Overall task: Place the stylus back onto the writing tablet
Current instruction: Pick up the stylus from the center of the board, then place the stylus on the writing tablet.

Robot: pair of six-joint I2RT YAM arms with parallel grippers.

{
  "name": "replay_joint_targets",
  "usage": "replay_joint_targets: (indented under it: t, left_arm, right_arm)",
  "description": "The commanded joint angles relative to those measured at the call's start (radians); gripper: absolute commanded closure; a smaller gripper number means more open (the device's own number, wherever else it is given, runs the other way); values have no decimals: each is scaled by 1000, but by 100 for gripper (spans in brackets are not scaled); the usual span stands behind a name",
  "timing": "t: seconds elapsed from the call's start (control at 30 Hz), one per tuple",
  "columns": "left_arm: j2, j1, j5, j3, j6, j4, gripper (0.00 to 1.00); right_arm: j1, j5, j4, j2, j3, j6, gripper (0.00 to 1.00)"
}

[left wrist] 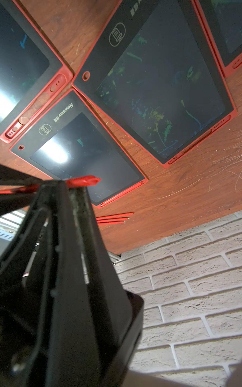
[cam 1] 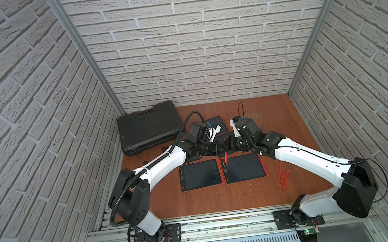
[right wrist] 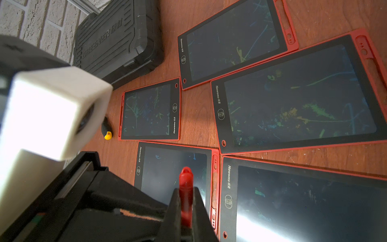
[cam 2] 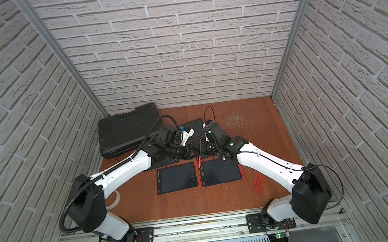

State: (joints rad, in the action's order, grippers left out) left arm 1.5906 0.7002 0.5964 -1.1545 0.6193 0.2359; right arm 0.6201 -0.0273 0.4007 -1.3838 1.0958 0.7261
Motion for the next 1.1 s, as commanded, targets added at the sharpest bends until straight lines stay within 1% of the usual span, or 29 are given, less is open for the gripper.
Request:
replay_joint_targets:
  t: [0.0, 0.13, 0.27, 0.43, 0.57, 0.73, 0.8, 0.87, 0.93, 1.07]
  left_arm:
    - [-11, -2, 19, -13, -7, -18, 92]
    - [-12, -7, 19, -8, -3, -24, 95]
    - [-9, -18, 21, -5, 9, -30, 97]
    - [-8, -30, 15, -3, 9, -26, 97]
    - [-12, -33, -16, -4, -4, -6, 98]
    - [-25, -31, -98, -6, -20, 53, 98]
    - [-42, -21, -141, 24, -10, 39, 98]
    - [-61, 7, -222, 62, 12, 25, 99]
    - [-63, 40, -283, 70, 36, 46, 98]
    - [-83, 110, -443, 41, 118, 148, 99]
  right_arm:
    - [15, 2, -31, -7, 27, 2, 90]
    - [19, 1, -33, -6, 24, 3, 90]
    - [19, 0, -32, 5, 19, 2, 87]
    - [18, 4, -10, 52, 6, -19, 75]
    - [19, -16, 14, 110, -21, -58, 65]
    - [19, -31, 88, 202, -70, -135, 56]
    - [18, -31, 114, 258, -103, -163, 49]
    - [19, -37, 146, 301, -123, -185, 43]
    - [18, -39, 177, 336, -143, -201, 37]
    - [19, -19, 221, 397, -195, -225, 32]
